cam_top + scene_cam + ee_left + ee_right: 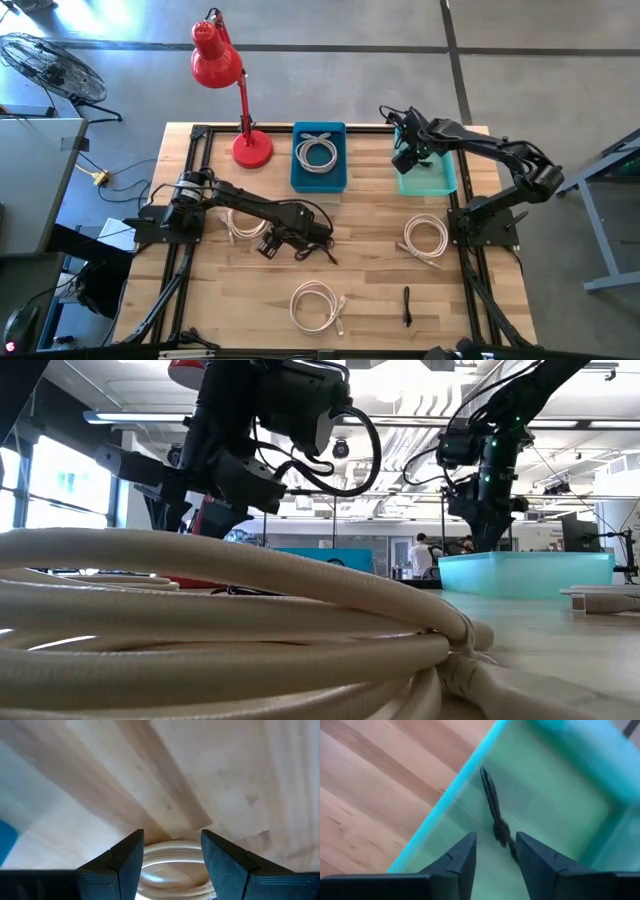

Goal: Pick & Place USB Port
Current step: Put the brown HDMI cable in the green bin

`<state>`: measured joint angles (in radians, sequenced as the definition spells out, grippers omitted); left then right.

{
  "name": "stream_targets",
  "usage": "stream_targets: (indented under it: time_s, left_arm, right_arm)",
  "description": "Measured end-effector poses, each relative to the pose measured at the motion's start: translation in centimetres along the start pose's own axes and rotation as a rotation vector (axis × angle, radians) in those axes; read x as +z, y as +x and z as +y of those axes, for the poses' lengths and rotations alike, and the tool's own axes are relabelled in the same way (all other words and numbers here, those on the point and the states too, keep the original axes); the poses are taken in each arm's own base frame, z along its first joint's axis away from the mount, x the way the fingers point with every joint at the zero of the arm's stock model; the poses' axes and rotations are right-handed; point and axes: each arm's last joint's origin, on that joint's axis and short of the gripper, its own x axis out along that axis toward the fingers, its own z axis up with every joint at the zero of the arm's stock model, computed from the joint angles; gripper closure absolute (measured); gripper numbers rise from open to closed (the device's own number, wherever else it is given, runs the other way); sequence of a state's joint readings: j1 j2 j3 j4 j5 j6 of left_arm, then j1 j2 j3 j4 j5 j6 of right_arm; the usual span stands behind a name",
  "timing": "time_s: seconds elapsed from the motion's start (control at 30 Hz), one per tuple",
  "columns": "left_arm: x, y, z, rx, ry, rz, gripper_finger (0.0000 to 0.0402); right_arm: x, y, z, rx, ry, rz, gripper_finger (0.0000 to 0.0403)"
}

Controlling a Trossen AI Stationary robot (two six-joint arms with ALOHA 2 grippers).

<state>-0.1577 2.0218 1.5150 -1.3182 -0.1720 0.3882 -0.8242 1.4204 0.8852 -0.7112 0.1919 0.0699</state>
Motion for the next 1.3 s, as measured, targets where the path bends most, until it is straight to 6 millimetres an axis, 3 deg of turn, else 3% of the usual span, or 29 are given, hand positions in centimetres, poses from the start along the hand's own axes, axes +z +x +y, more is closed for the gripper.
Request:
stream_targets:
  time_s: [0.23, 0.43, 0.6, 0.8, 1.03, 1.2, 1.3]
  left_arm:
    - [-2.3, -3.1, -1.1, 0.204, -0.051, 0.047, 0.0209]
    - [-5.0, -6.1, -2.9, 0.393, -0.111, 0.095, 0.0209]
    - [-6.5, -7.8, -4.1, 0.428, -0.134, 0.054, 0.0209]
    - [-9.0, -10.0, -5.5, 0.379, -0.192, -0.071, 0.0209]
    - [-14.2, -13.7, -7.3, 0.554, -0.333, -0.284, 0.0209]
    - [-17.4, -15.4, -8.8, 0.653, -0.393, -0.427, 0.0209]
    - [-18.4, -16.0, -9.8, 0.667, -0.387, -0.531, 0.0209]
  right_arm:
    - [1.0, -0.3, 0.3, 0.107, -0.084, -0.087, 0.0241]
    - [2.6, -2.2, 1.5, 0.361, -0.102, -0.177, 0.0246]
    - [4.1, -4.4, 4.3, 0.707, -0.203, -0.318, 0.0244]
    - [5.0, -8.7, 10.1, 1.231, -0.441, -0.57, 0.0242]
    - [3.1, -13.5, 15.8, 1.478, -0.764, -0.852, 0.0242]
    - [1.0, -14.5, 18.2, 1.51, -0.908, -0.892, 0.0242]
    - [-0.2, -14.4, 19.4, 1.42, -0.963, -0.908, 0.0242]
